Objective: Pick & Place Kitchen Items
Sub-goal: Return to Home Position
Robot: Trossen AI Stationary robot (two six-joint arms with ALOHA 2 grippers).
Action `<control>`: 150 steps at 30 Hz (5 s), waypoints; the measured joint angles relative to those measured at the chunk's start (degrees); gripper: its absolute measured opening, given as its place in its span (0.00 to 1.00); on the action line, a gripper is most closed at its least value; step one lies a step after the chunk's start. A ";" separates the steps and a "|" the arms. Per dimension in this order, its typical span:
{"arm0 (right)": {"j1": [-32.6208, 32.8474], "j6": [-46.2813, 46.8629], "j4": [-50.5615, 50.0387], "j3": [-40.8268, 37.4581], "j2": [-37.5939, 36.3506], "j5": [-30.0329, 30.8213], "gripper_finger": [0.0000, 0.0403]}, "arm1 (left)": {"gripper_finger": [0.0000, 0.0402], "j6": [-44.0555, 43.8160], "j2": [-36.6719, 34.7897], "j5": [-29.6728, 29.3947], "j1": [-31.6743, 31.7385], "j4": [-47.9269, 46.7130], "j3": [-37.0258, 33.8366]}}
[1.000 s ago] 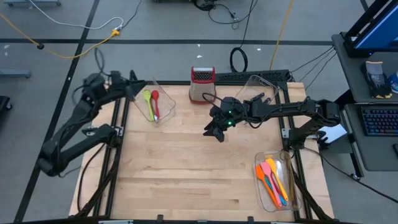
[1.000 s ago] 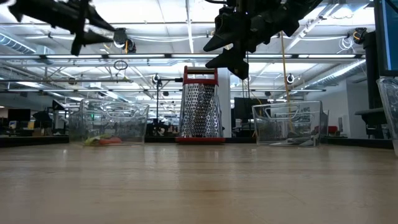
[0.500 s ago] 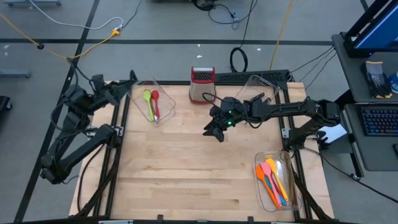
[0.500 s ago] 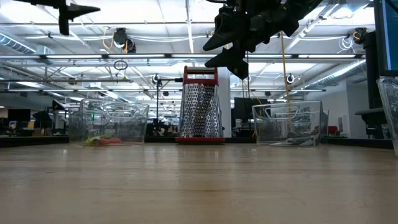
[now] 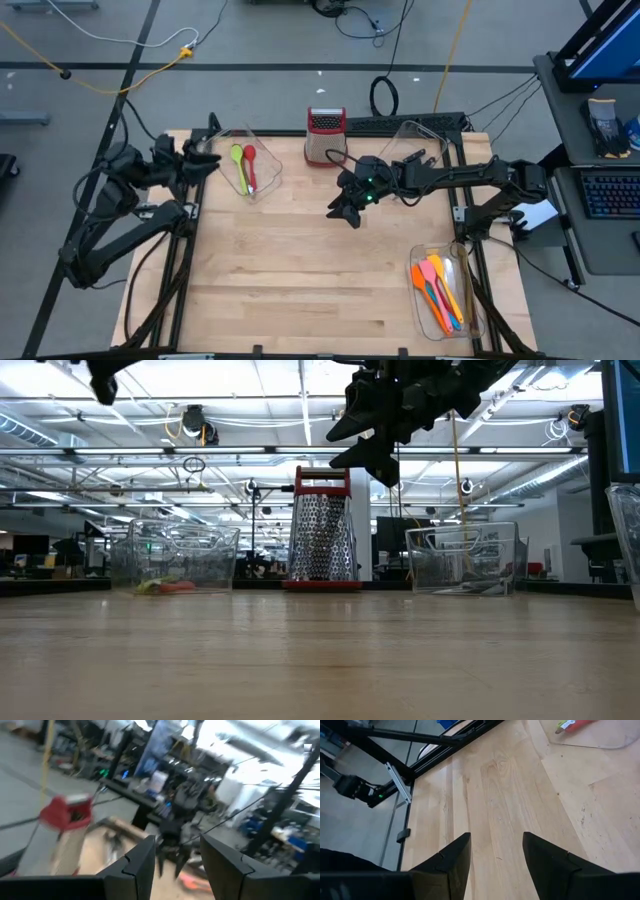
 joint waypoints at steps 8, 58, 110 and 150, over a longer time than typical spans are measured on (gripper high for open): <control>0.00 3.13 5.86 0.00 0.00 0.24 0.43 | 0.39 6.17 -10.38 -13.43 -8.38 -15.80 0.00; -8.36 -0.04 18.23 0.00 -0.78 -11.02 0.43 | 0.39 3.69 -16.76 -39.67 -41.66 1.23 -28.99; -7.44 -9.63 5.79 -46.29 -71.25 8.67 0.44 | 0.39 18.13 -16.83 -51.77 -52.84 -6.55 -26.08; -7.45 -9.95 14.87 -57.40 -72.26 19.28 0.43 | 0.39 20.62 -16.77 -37.83 -52.82 4.29 -33.16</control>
